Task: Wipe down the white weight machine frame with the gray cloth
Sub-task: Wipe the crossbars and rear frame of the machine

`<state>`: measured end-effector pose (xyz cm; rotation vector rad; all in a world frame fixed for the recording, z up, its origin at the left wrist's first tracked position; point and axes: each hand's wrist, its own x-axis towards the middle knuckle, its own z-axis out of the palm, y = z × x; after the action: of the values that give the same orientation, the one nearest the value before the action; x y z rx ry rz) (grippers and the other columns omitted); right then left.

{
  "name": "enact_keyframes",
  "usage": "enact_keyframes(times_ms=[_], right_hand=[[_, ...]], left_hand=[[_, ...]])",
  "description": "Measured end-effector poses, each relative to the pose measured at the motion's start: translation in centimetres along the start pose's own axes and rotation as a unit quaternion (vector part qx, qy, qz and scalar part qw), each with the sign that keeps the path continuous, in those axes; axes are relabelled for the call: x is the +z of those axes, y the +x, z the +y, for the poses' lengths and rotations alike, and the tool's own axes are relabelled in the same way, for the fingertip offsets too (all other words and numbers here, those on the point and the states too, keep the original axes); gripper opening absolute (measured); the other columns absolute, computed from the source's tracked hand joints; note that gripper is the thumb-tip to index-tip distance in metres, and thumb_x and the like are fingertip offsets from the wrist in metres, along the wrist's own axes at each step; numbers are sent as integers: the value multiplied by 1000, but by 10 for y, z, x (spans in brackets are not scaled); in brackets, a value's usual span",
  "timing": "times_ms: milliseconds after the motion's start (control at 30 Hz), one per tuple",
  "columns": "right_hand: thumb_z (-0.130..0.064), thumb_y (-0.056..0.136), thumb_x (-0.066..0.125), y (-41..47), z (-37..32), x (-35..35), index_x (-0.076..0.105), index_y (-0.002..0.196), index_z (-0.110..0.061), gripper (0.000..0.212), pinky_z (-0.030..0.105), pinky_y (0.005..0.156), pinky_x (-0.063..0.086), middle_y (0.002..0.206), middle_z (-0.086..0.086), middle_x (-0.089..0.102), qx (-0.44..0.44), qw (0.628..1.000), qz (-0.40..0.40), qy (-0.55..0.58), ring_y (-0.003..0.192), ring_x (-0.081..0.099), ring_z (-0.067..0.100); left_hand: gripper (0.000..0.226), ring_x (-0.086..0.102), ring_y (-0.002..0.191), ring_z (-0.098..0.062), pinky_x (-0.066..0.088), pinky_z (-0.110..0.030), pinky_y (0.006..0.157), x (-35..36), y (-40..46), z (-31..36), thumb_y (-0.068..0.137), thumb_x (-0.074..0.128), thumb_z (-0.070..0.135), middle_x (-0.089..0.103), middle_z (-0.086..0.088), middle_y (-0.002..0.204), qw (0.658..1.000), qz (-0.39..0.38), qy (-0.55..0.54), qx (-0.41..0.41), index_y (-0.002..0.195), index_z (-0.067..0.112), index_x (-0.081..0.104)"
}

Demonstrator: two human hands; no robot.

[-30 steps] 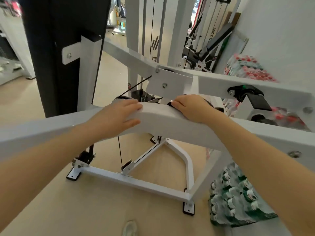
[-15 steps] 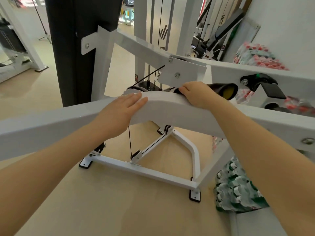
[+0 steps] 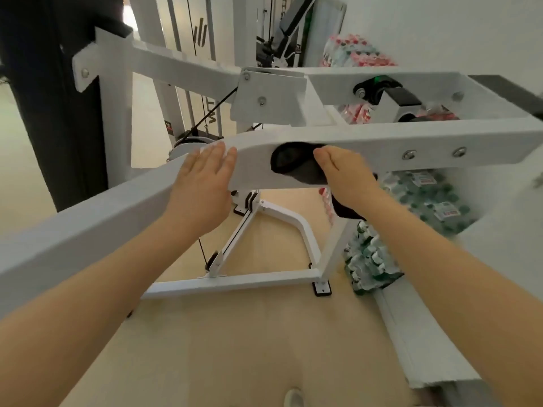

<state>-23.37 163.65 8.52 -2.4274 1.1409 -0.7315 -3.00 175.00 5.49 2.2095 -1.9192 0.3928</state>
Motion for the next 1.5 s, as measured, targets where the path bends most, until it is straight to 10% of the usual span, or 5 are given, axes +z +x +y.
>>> enact_keyframes(times_ms=[167, 300, 667, 1300, 1500], right_hand=[[-27, 102, 30, -77, 19, 11, 48, 70, -14, 39, 23, 58, 33, 67, 0, 47, 204, 971, -48, 116, 64, 44, 12], [-36, 100, 34, -103, 23, 18, 64, 87, -14, 40, 32, 77, 48, 87, 7, 65, 324, 909, -61, 254, 84, 60, 19], [-41, 95, 46, -117, 62, 35, 67, 97, -18, 31, 37, 83, 52, 93, 4, 70, 354, 832, -106, 414, 91, 64, 24], [-18, 88, 54, -66, 132, 108, 56, 100, -11, 14, 18, 60, 40, 91, 3, 62, 159, 938, -258, 166, 83, 56, 18], [-7, 87, 44, -41, 181, 149, 38, 58, -13, 30, 21, 47, 25, 64, -2, 39, 198, 961, -189, 51, 57, 40, 13]], left_hand=[[52, 21, 140, -23, 5, -26, 112, -2, -9, 15, 89, 53, 7, 33, -11, 147, 963, 71, -256, 45, 138, 2, 37], [41, 31, 126, 2, 18, -9, 99, 10, -29, 57, 94, 49, 22, 42, 6, 140, 902, -89, -411, 94, 134, 18, 44], [14, 56, 63, 11, 41, -4, 52, 60, -13, 97, 89, 57, 18, 62, 19, 70, 776, -234, -582, -66, 81, 29, 60], [9, 61, 62, -3, 47, -14, 50, 127, 26, 101, 86, 61, 18, 64, 6, 72, 754, -211, -585, -213, 79, 22, 63], [14, 60, 61, 3, 44, -10, 50, 185, 37, 82, 87, 60, 21, 64, 14, 68, 779, -202, -569, -169, 77, 30, 63]])
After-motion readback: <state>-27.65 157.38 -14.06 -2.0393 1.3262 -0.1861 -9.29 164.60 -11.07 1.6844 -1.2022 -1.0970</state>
